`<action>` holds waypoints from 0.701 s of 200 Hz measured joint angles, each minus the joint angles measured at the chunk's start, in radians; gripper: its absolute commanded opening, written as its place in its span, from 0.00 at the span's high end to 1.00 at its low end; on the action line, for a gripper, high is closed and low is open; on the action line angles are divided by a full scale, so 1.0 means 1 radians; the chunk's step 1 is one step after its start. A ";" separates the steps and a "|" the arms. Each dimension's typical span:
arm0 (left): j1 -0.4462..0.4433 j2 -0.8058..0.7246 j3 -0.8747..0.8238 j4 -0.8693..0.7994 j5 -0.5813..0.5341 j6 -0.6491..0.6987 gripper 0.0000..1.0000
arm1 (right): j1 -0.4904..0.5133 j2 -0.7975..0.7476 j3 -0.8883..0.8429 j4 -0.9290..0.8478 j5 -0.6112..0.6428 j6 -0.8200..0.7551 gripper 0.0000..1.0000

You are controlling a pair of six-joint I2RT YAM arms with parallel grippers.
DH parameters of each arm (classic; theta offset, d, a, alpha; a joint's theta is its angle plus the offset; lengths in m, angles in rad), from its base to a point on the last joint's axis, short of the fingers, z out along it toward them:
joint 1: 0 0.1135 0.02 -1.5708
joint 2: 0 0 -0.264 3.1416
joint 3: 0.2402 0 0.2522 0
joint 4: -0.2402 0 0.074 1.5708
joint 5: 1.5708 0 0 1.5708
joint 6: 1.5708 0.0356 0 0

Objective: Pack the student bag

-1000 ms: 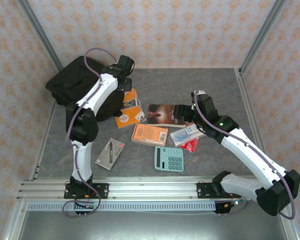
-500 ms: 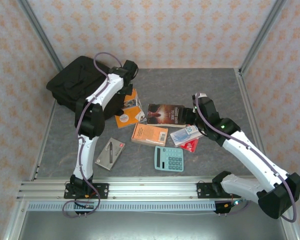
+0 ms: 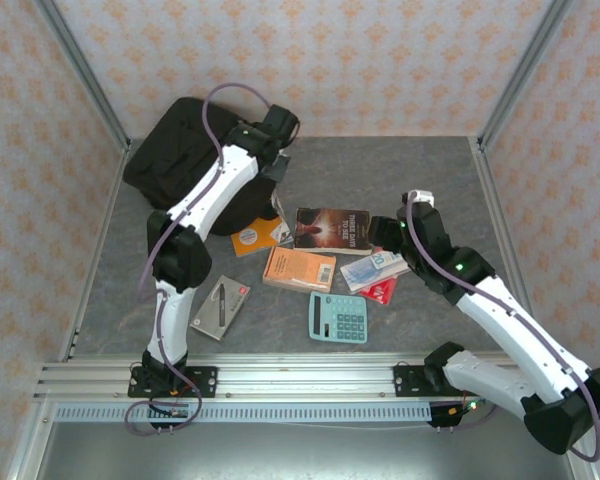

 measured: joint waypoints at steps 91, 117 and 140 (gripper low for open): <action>-0.317 -0.207 -0.105 -0.009 0.093 0.200 1.00 | 0.000 -0.143 -0.024 -0.089 0.113 0.073 0.24; -0.421 -0.240 -0.213 -0.008 0.087 0.251 1.00 | -0.003 -0.166 -0.024 -0.117 0.136 0.101 0.23; -0.470 -0.267 -0.294 -0.008 0.089 0.278 1.00 | -0.021 -0.162 -0.024 -0.136 0.138 0.119 0.23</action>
